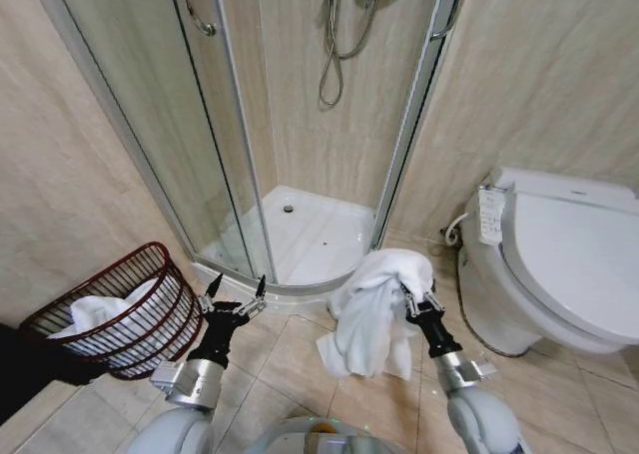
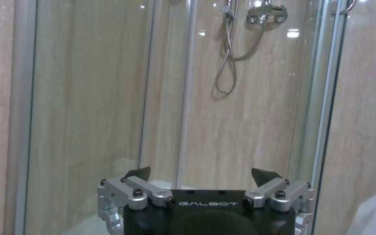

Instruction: Discard the used towel into the hamper.

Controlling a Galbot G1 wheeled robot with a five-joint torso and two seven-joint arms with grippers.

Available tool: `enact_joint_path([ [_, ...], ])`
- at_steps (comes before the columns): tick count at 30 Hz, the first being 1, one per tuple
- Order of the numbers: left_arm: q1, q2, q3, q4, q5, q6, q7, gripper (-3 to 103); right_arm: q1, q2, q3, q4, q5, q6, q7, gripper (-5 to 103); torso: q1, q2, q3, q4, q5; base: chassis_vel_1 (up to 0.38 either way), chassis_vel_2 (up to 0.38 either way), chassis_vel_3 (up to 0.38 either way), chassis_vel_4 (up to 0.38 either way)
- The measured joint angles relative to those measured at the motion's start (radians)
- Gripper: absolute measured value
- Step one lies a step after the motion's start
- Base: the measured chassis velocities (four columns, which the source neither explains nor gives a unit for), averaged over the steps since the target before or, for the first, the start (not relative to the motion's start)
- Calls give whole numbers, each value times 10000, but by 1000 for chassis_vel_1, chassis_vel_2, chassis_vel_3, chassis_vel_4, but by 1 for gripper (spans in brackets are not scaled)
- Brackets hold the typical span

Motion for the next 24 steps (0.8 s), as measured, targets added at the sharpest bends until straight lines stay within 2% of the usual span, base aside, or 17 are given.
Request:
enact_joint_path([
  [8,0,1,0,0,-1,0,0,100,24,-72,583,2136,100,-322,208,14,0,1,0,0,-3,0,0,0,0],
  [16,0,1,0,0,0,0,0,100,-177,-33,924,2717,100,-340,300,14,25,63,34,0,0,0,0,0,0],
  [24,0,0,0,0,0,0,0,100,-305,14,1150,3057,105,-338,306,14,108,340,227,0,0,0,0,0,0],
])
